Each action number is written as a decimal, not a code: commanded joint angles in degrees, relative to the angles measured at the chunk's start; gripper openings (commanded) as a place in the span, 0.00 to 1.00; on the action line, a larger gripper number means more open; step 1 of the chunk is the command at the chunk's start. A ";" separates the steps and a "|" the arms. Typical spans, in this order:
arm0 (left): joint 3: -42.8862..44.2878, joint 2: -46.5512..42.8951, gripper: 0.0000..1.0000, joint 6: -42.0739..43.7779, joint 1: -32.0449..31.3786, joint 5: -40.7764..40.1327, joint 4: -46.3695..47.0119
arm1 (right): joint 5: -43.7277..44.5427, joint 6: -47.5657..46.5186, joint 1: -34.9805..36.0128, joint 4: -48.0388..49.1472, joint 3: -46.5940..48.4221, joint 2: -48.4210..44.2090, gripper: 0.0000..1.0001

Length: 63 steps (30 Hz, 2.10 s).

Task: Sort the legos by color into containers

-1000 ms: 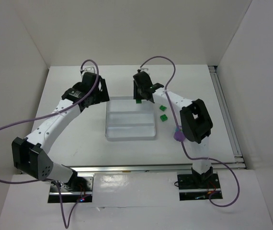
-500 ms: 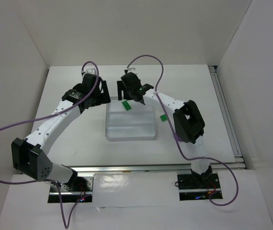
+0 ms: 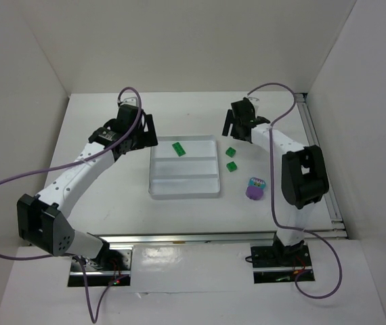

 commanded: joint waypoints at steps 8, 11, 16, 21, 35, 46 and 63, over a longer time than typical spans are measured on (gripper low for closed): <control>0.45 0.20 1.00 0.93 -0.72 0.16 1.39 | -5.53 4.03 0.37 0.59 -2.87 5.17 0.83; 0.45 0.20 1.00 0.93 -0.72 0.16 1.39 | -6.23 5.25 0.37 0.06 -2.35 7.54 0.78; 0.45 0.20 1.00 0.93 -1.25 0.16 1.39 | -6.07 6.49 0.37 0.06 -1.82 9.48 0.67; 0.45 0.73 1.00 1.46 -1.25 0.16 1.39 | -2.92 6.49 1.94 -0.46 -1.82 9.48 0.43; 1.50 0.73 1.00 0.68 -1.78 -0.37 0.86 | 5.99 3.94 9.41 0.75 -0.50 -1.94 0.37; 0.89 0.11 1.00 -0.03 -1.78 -0.37 1.39 | 0.71 3.42 16.45 0.15 10.22 9.57 0.43; 0.89 2.21 1.00 1.02 -1.78 0.68 1.39 | 5.63 1.67 6.88 2.96 -11.47 -12.66 0.84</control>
